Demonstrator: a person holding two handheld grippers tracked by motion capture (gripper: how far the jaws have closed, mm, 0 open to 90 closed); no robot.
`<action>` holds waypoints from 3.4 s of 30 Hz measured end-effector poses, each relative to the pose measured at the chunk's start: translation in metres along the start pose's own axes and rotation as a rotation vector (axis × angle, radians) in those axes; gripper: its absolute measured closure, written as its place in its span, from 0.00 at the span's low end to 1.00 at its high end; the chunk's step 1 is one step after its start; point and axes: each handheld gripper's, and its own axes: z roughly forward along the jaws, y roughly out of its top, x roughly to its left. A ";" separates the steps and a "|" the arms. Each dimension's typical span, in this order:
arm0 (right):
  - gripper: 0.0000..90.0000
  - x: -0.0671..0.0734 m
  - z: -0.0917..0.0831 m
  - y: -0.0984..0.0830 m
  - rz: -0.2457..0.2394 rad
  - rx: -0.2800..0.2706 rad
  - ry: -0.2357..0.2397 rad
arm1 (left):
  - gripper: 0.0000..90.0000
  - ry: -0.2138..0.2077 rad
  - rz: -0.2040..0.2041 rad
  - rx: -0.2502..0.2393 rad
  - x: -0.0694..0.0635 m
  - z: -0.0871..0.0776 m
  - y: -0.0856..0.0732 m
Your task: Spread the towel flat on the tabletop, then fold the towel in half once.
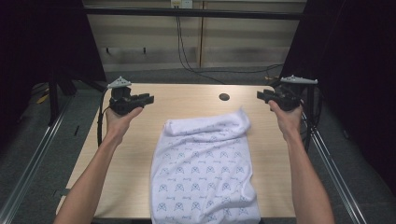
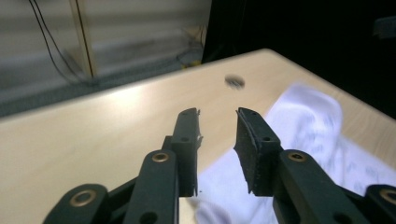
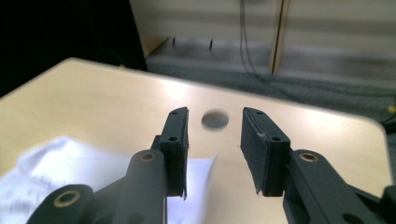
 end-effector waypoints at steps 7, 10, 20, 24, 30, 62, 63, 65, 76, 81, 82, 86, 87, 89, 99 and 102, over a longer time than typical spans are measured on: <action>0.66 0.033 -0.013 -0.050 -0.091 0.110 0.111 | 0.79 -0.136 0.003 0.099 -0.023 -0.003 -0.062; 0.67 0.048 -0.017 -0.077 -0.118 0.186 0.186 | 0.84 -0.203 0.039 0.183 -0.040 0.003 -0.090; 0.76 0.066 0.005 -0.153 -0.162 0.378 0.221 | 0.80 -0.218 0.071 0.369 -0.061 0.019 -0.138; 0.96 0.070 -0.010 -0.158 -0.199 0.412 0.240 | 0.79 -0.256 0.070 0.377 -0.071 0.005 -0.146; 0.97 0.078 -0.045 -0.177 -0.188 0.425 0.272 | 0.73 -0.321 0.095 0.401 -0.093 -0.011 -0.157; 0.85 0.062 -0.009 -0.140 -0.145 0.298 0.228 | 0.94 -0.162 0.094 0.371 -0.060 -0.006 -0.148; 0.86 0.063 -0.007 -0.143 -0.157 0.315 0.220 | 0.92 -0.164 0.094 0.375 -0.060 -0.006 -0.148; 0.86 0.063 -0.004 -0.149 -0.170 0.351 0.202 | 0.92 -0.159 0.097 0.374 -0.061 -0.005 -0.148; 0.97 0.065 -0.033 -0.171 -0.158 0.395 0.217 | 0.94 -0.174 0.119 0.394 -0.073 -0.010 -0.151; 0.96 0.066 -0.038 -0.173 -0.157 0.402 0.218 | 0.96 -0.191 0.122 0.412 -0.080 -0.015 -0.153; 0.96 0.067 -0.039 -0.174 -0.153 0.398 0.230 | 0.96 -0.196 0.121 0.421 -0.082 -0.019 -0.155; 0.96 0.076 -0.053 -0.181 -0.146 0.423 0.254 | 0.96 -0.238 0.110 0.432 -0.091 -0.027 -0.161; 0.96 0.076 -0.053 -0.181 -0.146 0.423 0.254 | 0.96 -0.238 0.110 0.432 -0.091 -0.027 -0.161; 0.96 0.082 -0.062 -0.186 -0.145 0.432 0.271 | 0.96 -0.263 0.111 0.436 -0.094 -0.033 -0.164; 0.81 0.077 -0.072 -0.173 -0.152 0.315 0.248 | 0.85 -0.255 0.083 0.365 -0.084 -0.037 -0.154; 0.75 0.052 -0.047 -0.151 -0.140 0.285 0.199 | 0.82 -0.212 0.052 0.319 -0.063 -0.016 -0.136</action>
